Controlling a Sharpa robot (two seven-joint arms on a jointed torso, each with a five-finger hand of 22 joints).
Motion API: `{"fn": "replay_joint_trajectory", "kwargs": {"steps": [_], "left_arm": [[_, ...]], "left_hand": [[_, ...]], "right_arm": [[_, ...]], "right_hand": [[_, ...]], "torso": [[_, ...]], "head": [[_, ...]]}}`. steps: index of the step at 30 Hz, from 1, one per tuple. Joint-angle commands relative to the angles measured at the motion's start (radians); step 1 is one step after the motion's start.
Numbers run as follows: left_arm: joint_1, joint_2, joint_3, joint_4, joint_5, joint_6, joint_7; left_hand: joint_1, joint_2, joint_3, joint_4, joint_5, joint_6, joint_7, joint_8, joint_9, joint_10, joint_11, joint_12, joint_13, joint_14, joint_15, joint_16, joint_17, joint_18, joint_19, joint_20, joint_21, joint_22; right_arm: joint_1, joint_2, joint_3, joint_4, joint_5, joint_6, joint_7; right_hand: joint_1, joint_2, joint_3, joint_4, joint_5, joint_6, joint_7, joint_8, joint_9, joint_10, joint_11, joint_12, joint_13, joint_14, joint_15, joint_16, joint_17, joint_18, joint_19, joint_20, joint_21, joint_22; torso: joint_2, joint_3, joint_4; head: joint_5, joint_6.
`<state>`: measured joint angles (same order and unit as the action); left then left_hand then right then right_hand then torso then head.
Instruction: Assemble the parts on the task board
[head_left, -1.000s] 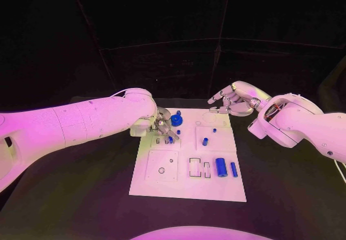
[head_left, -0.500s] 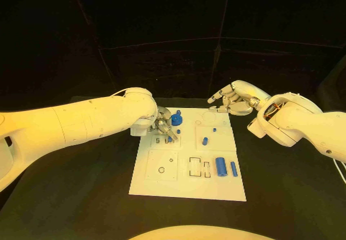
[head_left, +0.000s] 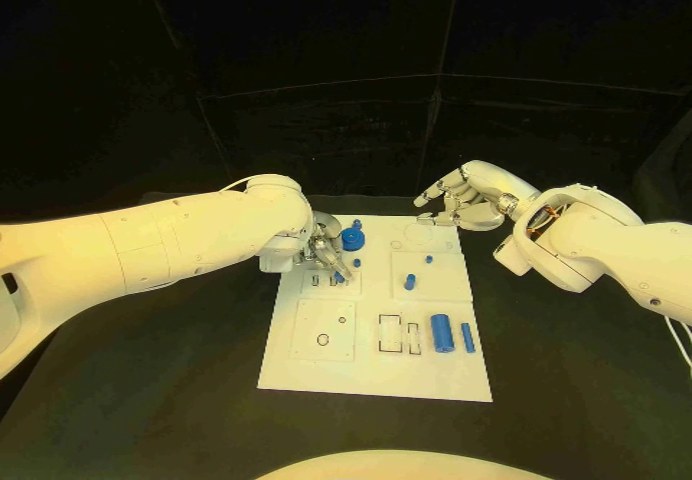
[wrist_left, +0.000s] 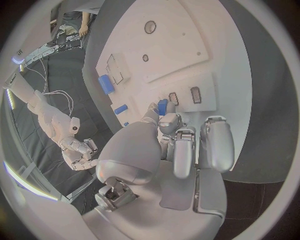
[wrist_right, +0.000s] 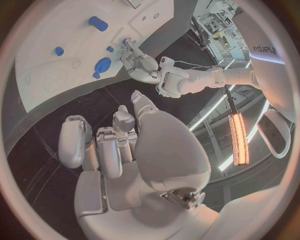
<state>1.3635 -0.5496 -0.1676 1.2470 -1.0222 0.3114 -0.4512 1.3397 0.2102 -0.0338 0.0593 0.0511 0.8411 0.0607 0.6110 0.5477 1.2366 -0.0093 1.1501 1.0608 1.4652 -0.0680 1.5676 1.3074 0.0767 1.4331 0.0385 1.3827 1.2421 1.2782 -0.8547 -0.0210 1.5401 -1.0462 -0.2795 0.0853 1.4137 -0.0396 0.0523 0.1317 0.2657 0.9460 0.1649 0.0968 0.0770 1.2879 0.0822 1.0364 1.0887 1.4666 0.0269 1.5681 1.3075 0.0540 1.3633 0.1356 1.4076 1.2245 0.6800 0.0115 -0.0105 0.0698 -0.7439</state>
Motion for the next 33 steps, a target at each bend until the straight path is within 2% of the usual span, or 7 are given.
{"fn": "replay_joint_trajectory", "kwargs": {"steps": [1,3,4,9,14,19,33], "left_arm": [[0.0,-0.01,0.0,0.014,0.049,-0.069,0.002],[0.0,-0.025,0.0,0.029,0.074,-0.114,0.003],[0.0,-0.036,0.0,0.041,0.092,-0.148,0.004],[-0.004,-0.074,-0.001,0.085,0.136,-0.272,0.01],[-0.012,-0.104,-0.005,0.131,0.149,-0.367,0.015],[-0.018,-0.125,-0.025,0.168,0.146,-0.435,0.016],[-0.039,-0.162,-0.059,0.215,0.033,-0.468,0.011]], "left_hand": [[-0.063,-0.031,0.239,-0.171,0.002,-0.005,0.009,0.006,0.019,0.011,-0.003,-0.002,0.006,0.106,-0.003,0.003,0.263,-0.011,0.0,-0.002,-0.002,0.004],[-0.114,-0.05,0.34,-0.194,0.006,-0.003,0.004,0.016,0.032,0.018,-0.004,0.006,0.014,0.106,0.002,0.003,0.263,-0.009,0.0,-0.002,-0.002,0.006],[-0.197,-0.086,0.482,-0.212,0.004,-0.003,0.011,0.031,0.051,0.024,-0.008,0.013,0.02,0.106,0.0,0.003,0.263,-0.011,0.001,0.002,-0.002,0.008],[-0.293,-0.152,0.652,-0.22,0.007,-0.01,0.004,0.056,0.083,0.033,-0.002,0.023,0.027,0.106,-0.003,0.003,0.263,-0.011,0.002,0.002,-0.003,0.012],[-0.308,-0.167,0.684,-0.217,0.006,-0.01,0.001,0.063,0.091,0.037,-0.002,0.027,0.031,0.106,-0.004,0.003,0.263,-0.012,0.004,0.001,0.0,0.017],[-0.31,-0.17,0.693,-0.216,0.006,-0.011,0.0,0.064,0.093,0.037,-0.002,0.028,0.031,0.106,-0.004,0.003,0.263,-0.011,0.004,0.0,0.0,0.017],[-0.311,-0.174,0.704,-0.218,0.006,-0.013,0.0,0.065,0.095,0.033,-0.002,0.023,0.026,0.106,-0.004,0.003,0.263,-0.012,0.005,0.0,0.0,0.018]], "right_arm": [[0.002,0.003,0.001,-0.002,0.003,0.014,0.001],[0.002,0.005,0.001,-0.004,0.003,0.016,0.001],[0.002,0.006,0.001,-0.006,0.003,0.017,0.0],[0.002,0.006,0.001,-0.013,0.003,0.02,-0.002],[0.002,0.006,0.0,-0.018,0.003,0.021,-0.003],[0.002,0.003,0.0,-0.02,0.003,0.024,-0.005],[0.002,0.0,0.0,-0.028,0.003,0.026,-0.004]], "right_hand": [[0.01,0.003,-0.006,0.0,0.004,0.003,0.002,0.005,-0.001,-0.01,0.0,-0.005,-0.001,0.104,0.002,0.003,0.263,0.021,-0.006,-0.001,-0.005,-0.001],[0.01,0.003,-0.007,-0.001,0.004,0.003,0.002,0.005,-0.001,-0.01,0.0,-0.006,-0.001,0.104,0.002,0.003,0.263,0.021,-0.006,-0.001,-0.006,-0.002],[0.01,0.002,-0.007,-0.001,0.006,0.003,0.002,0.005,-0.001,-0.011,0.0,-0.008,-0.003,0.104,0.002,0.003,0.263,0.021,-0.007,-0.001,-0.006,-0.004],[0.01,0.002,-0.007,0.0,0.006,0.003,0.002,0.005,-0.001,-0.011,0.0,-0.008,-0.003,0.104,0.002,0.003,0.263,0.022,-0.008,-0.001,-0.007,-0.005],[0.009,0.001,-0.008,0.0,0.007,0.003,0.002,0.005,-0.001,-0.012,0.0,-0.009,-0.004,0.104,0.002,0.003,0.263,0.022,-0.008,-0.001,-0.007,-0.006],[0.008,0.001,-0.009,0.001,0.008,0.003,0.003,0.005,-0.001,-0.012,0.0,-0.009,-0.004,0.104,0.002,0.003,0.263,0.022,-0.008,-0.001,-0.008,-0.006],[0.007,0.0,-0.01,0.002,0.009,0.003,0.003,0.005,-0.001,-0.012,0.0,-0.009,-0.004,0.104,0.002,0.003,0.263,0.022,-0.008,-0.001,-0.008,-0.006]], "torso": [[0.0,0.0002,-0.0008],[0.0,0.0008,-0.0007],[0.0,0.001,0.0005],[-0.001,0.0011,0.0047],[-0.002,0.0022,0.0076],[-0.001,0.0015,0.0069],[0.001,0.0012,0.0049]], "head": [[0.003,0.001],[0.004,0.001],[0.003,0.001],[0.002,0.0],[0.002,0.001],[0.004,0.002],[0.014,-0.003]]}}
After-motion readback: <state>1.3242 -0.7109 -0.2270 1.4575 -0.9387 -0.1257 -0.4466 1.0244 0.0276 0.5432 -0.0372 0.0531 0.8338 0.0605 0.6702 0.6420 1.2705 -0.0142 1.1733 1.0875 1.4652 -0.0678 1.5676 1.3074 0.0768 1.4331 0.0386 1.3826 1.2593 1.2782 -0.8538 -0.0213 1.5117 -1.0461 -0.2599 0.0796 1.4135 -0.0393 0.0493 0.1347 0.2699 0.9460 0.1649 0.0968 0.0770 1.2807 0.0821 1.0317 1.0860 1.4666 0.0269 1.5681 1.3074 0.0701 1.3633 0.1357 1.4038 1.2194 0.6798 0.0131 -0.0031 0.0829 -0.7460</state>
